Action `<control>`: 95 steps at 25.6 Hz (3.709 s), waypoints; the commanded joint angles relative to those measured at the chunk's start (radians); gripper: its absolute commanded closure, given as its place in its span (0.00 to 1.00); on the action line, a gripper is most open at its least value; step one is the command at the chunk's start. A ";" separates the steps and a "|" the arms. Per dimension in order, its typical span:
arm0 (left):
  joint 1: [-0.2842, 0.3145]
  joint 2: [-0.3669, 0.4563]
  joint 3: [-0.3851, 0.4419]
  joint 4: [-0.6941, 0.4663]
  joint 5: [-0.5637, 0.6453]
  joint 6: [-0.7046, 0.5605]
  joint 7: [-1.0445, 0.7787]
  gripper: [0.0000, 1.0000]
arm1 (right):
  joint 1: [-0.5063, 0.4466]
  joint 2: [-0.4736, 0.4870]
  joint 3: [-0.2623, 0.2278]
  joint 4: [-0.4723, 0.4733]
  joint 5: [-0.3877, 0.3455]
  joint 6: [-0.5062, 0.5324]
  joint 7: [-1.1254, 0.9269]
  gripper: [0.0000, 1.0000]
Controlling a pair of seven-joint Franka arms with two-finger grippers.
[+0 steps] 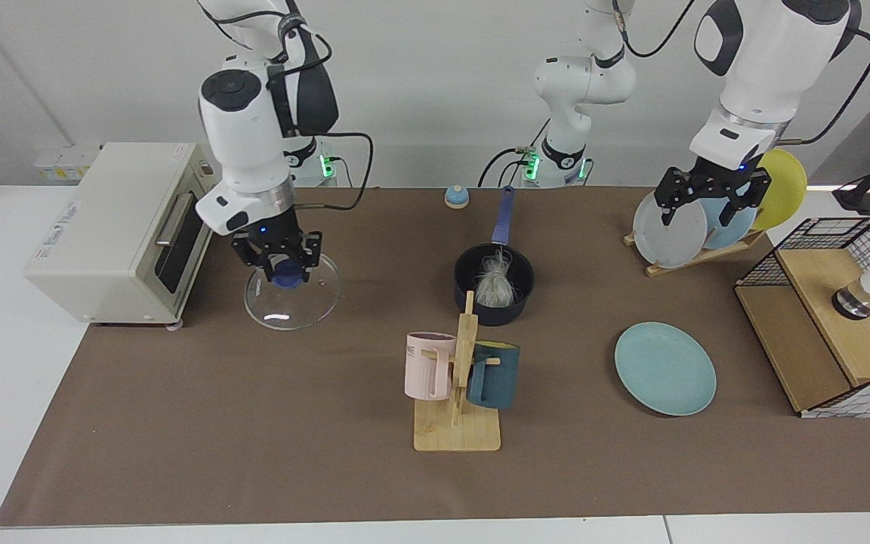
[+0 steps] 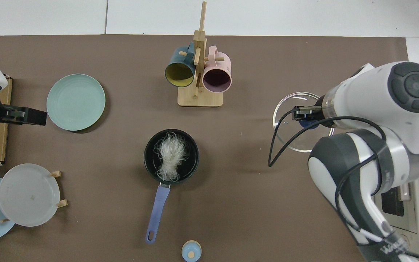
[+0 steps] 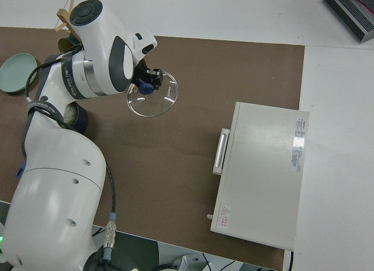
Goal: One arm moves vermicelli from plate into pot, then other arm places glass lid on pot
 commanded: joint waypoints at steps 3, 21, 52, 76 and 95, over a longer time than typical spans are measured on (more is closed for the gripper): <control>-0.021 0.026 0.034 0.042 -0.044 -0.012 -0.001 0.00 | -0.041 -0.037 0.212 -0.028 -0.040 -0.046 0.279 1.00; -0.004 0.016 0.025 0.029 -0.064 0.026 0.003 0.00 | -0.026 0.276 0.693 0.186 -0.334 -0.072 0.936 1.00; -0.010 0.013 0.014 0.031 -0.063 0.009 0.001 0.00 | 0.022 0.652 0.882 0.335 -0.741 -0.162 1.093 1.00; -0.004 0.012 0.017 0.031 -0.054 0.009 0.002 0.00 | -0.018 0.654 0.879 0.298 -0.773 -0.082 1.083 1.00; -0.004 0.012 0.017 0.031 -0.054 0.009 0.002 0.00 | -0.024 0.654 0.876 0.295 -0.781 -0.082 1.083 0.68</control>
